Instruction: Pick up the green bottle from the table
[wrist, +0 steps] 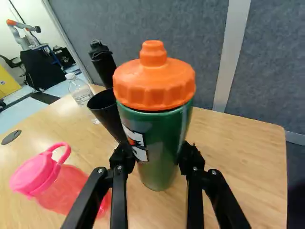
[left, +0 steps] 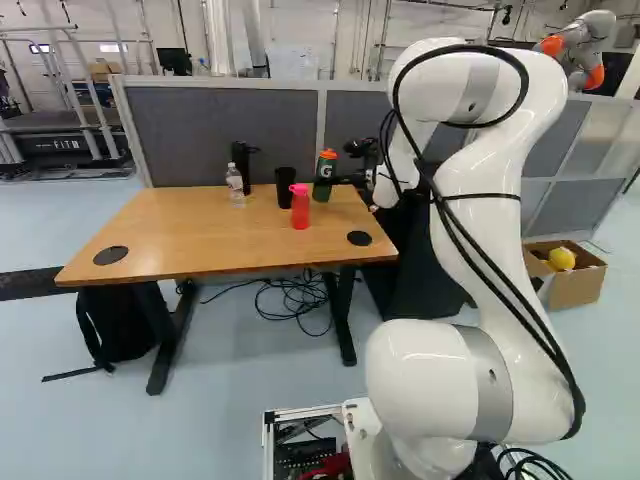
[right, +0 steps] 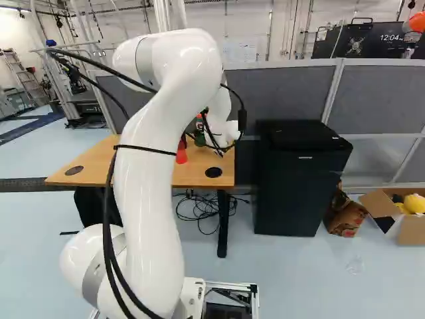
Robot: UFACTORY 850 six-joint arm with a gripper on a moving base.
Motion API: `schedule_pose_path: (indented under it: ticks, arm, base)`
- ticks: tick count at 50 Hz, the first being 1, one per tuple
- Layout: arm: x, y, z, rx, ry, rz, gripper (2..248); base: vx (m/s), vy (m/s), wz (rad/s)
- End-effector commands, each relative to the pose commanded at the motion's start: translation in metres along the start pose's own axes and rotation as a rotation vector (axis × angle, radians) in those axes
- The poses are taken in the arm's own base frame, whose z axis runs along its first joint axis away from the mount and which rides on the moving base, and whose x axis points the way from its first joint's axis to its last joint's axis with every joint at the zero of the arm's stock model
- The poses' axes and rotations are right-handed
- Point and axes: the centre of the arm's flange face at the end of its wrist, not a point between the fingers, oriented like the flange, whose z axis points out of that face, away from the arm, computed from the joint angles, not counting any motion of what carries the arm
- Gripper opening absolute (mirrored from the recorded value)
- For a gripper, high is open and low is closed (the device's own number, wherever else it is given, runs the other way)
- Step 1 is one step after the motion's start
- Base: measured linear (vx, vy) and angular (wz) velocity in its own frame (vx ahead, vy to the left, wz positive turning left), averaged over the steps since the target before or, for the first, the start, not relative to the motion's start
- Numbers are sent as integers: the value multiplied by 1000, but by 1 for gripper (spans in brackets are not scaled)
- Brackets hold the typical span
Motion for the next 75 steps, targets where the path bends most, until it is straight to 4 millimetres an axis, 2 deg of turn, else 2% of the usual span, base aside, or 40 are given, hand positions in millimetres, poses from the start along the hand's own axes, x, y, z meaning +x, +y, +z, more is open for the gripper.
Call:
schedule_pose_path:
  ticks: [31, 54, 75]
  arm:
    - [-19, -31, -51, -47, -5, 77, 112]
    - [-19, -37, -54, -56, 1, 76, 112]
    - [-18, -55, -58, -85, 25, 68, 112]
  base:
    - [0, 0, 0]
    - [0, 0, 0]
    - [0, 0, 0]
